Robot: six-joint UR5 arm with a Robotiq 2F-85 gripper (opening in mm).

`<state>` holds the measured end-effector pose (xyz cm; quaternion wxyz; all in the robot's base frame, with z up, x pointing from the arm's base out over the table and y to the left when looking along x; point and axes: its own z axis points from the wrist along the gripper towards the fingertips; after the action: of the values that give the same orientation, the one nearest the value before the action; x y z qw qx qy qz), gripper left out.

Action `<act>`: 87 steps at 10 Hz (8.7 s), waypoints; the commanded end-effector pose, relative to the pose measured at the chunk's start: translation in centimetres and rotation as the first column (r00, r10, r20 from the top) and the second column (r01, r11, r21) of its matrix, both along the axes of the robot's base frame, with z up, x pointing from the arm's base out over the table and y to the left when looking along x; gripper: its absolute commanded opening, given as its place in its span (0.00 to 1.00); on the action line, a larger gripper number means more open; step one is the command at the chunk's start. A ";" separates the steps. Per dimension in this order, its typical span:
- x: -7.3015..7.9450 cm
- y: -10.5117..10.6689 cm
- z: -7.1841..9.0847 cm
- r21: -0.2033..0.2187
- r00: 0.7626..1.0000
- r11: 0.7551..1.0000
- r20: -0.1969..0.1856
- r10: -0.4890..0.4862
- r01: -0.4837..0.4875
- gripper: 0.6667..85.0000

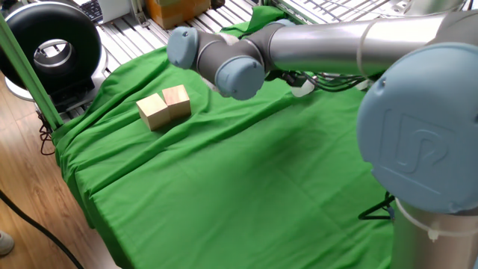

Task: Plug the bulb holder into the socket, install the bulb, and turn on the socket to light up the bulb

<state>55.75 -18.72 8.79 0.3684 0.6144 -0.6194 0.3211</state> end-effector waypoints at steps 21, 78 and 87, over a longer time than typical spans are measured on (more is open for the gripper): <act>-0.1 1.4 -0.5 -0.189 0.999 0.981 0.016 0.044 -0.040 0.80; -2.2 1.7 2.9 0.134 0.924 0.984 0.347 -0.158 0.118 0.00; -3.5 3.1 2.0 0.303 0.730 0.900 0.530 -0.432 0.312 0.00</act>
<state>52.85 -16.27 11.30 0.1839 0.4456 -0.7991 0.3593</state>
